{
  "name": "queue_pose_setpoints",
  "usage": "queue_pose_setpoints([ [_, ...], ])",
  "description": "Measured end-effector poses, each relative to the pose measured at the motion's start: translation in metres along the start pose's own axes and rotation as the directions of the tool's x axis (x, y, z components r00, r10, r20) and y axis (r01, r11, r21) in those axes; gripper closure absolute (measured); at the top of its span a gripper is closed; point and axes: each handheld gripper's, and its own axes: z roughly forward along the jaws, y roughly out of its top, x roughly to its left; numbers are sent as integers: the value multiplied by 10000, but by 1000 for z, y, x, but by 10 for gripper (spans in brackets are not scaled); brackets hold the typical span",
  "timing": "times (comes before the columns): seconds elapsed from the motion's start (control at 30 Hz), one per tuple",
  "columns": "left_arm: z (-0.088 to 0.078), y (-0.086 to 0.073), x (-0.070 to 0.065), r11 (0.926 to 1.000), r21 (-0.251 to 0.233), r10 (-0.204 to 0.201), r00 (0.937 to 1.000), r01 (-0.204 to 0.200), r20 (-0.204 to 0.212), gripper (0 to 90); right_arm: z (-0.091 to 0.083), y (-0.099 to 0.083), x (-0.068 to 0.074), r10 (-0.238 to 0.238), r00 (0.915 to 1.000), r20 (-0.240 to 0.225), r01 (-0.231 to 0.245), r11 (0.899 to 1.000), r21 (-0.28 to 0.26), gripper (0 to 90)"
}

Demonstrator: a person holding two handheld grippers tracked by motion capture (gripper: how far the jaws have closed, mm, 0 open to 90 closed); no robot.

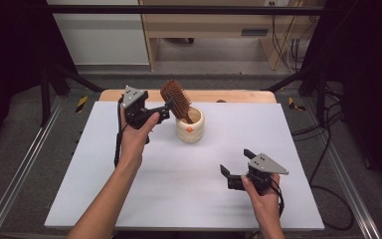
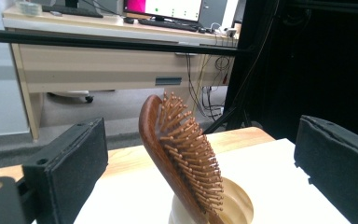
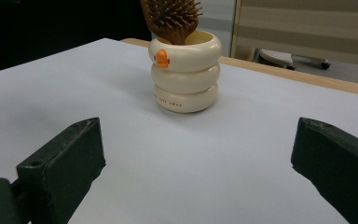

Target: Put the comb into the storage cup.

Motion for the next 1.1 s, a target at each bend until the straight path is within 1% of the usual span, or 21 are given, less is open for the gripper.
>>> queue_pose_setpoints([
  [0.03, 0, 1, 1, 10000, -32, -27, 10000, 27, 39, 30, 0, 0, 0, 42, 10000, -30, -42, 10000, -24, 30],
  [0.1, 0, 2, 1, 10000, 13, 90, 9999, -90, 85, 31, 0, 1, 0, -35, 10000, 15, 35, 10000, -47, 31],
  [0.2, 0, 4, -2, 9986, 255, 446, 9985, -455, 331, 32, -1, 2, -1, 31, 10000, 45, -30, 9999, -168, 33],
  [0.27, -1, 6, -3, 9972, 330, 651, 9965, -668, 524, 29, -1, 2, -2, 60, 9999, 81, -59, 9998, -182, 34],
  [0.33, -2, 9, -3, 9952, 266, 921, 9937, -939, 640, 25, -1, 2, -3, 41, 9999, 117, -39, 9999, -142, 34],
  [0.37, -3, 10, -3, 9949, 235, 960, 9928, -979, 716, 25, 0, 2, -3, 117, 9998, 129, -114, 9998, -175, 35],
  [0.4, -4, 10, -2, 9956, 212, 890, 9930, -909, 778, 25, 0, 2, -4, 216, 9997, 85, -214, 9995, -215, 35],
  [0.5, -7, 11, 3, 9982, 231, 540, 9950, -561, 846, 22, 1, 4, -4, 267, 9995, 163, -263, 9994, -230, 35],
  [0.6, -12, 14, 7, 9981, 166, 582, 9953, -596, 779, 23, 3, 4, -3, 147, 9996, 229, -145, 9998, -114, 35],
  [0.67, -18, 18, 9, 9986, 120, 507, 9958, -518, 764, 23, 2, 4, -3, 149, 9996, 241, -147, 9998, -116, 34],
  [0.77, -25, 20, 9, 9983, 62, 577, 9957, -583, 717, 23, 1, 4, -4, 117, 9996, 246, -114, 9999, -126, 34],
  [0.87, -32, 21, 6, 9990, 98, 430, 9962, -438, 761, 22, -2, 2, -6, 42, 9998, 178, -41, 10000, -35, 34],
  [0.9, -34, 21, 5, 9990, 104, 421, 9962, -431, 769, 22, -4, 1, -7, -30, 9999, 165, 30, 10000, -19, 33],
  [0.97, -39, 22, 3, 9983, 81, 566, 9950, -575, 818, 22, -7, -1, -8, 0, 9998, 196, -1, 10000, 20, 34],
  [1.0, -42, 22, 2, 9979, 75, 629, 9935, -639, 948, 22, -7, -1, -8, -31, 9998, 211, 31, 10000, 1, 34],
  [1.07, -45, 23, 1, 9976, 38, 683, 9910, -692, 1148, 21, -9, -2, -10, 52, 9998, 210, -51, 10000, -45, 34],
  [1.1, -47, 24, 0, 9969, 9, 781, 9903, -787, 1151, 17, -9, -2, -10, 76, 9998, 170, -76, 10000, -58, 34],
])
